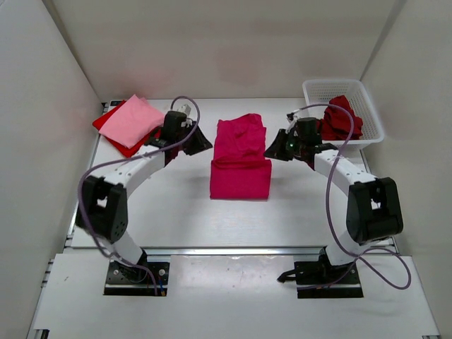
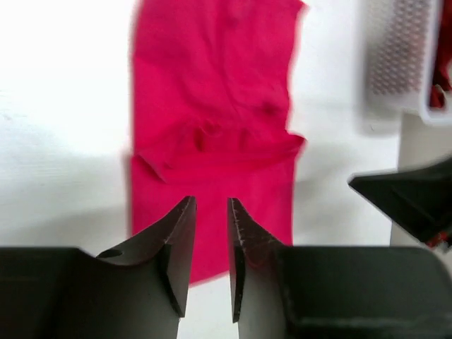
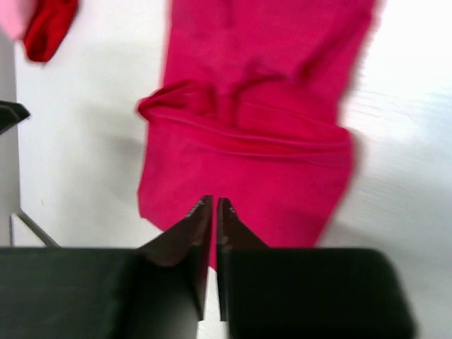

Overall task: Fold and stack the t-shirts
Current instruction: Fold the rectangle-folded T-shirt at the center of the board.

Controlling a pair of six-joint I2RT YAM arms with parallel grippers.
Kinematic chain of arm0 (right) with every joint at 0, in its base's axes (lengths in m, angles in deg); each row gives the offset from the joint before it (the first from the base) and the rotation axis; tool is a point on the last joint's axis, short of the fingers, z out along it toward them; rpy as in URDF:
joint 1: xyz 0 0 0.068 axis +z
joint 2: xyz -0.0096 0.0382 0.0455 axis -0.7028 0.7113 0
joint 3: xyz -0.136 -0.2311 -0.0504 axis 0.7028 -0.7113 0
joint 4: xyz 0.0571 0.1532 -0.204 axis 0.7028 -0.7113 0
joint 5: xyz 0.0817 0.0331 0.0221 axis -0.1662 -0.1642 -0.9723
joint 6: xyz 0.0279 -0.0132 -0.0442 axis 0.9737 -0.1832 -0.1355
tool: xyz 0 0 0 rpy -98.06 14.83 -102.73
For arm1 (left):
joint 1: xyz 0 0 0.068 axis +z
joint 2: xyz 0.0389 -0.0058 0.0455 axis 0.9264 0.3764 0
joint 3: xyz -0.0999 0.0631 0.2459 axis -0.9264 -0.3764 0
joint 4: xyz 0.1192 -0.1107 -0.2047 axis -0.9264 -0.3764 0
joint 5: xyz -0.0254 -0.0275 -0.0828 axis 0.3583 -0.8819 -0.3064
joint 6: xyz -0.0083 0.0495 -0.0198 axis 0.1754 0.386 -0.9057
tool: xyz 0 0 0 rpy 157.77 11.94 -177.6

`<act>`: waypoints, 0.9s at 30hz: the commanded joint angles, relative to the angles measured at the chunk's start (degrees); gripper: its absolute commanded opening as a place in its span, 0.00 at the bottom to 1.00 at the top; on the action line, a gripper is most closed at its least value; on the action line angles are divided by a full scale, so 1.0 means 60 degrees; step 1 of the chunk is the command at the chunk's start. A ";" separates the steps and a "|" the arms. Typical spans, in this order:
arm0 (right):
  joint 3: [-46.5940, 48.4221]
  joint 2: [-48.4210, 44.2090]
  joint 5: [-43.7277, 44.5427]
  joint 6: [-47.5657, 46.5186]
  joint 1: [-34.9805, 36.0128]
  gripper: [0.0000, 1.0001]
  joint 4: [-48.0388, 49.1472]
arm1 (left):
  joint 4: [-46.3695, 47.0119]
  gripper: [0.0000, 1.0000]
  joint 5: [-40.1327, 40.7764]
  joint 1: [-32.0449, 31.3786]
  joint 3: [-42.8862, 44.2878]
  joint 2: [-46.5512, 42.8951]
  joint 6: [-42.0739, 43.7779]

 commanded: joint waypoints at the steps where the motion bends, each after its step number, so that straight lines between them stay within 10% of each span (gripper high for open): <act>1: -0.0160 -0.0307 0.0123 -0.0329 0.0703 0.00 0.0228 | 0.1023 0.32 -0.0618 -0.0725 -0.1899 -0.1119 -0.0434; 10: 0.0497 0.2007 -0.0581 -0.0138 0.1554 0.00 0.0653 | 0.3119 0.28 -0.1176 -0.1357 -0.4293 -0.0727 -0.1360; 27: 0.2286 0.4324 -0.0523 0.1954 0.0442 0.00 0.2717 | 0.1787 0.30 -0.0517 -0.1167 -0.4499 -0.0462 -0.0217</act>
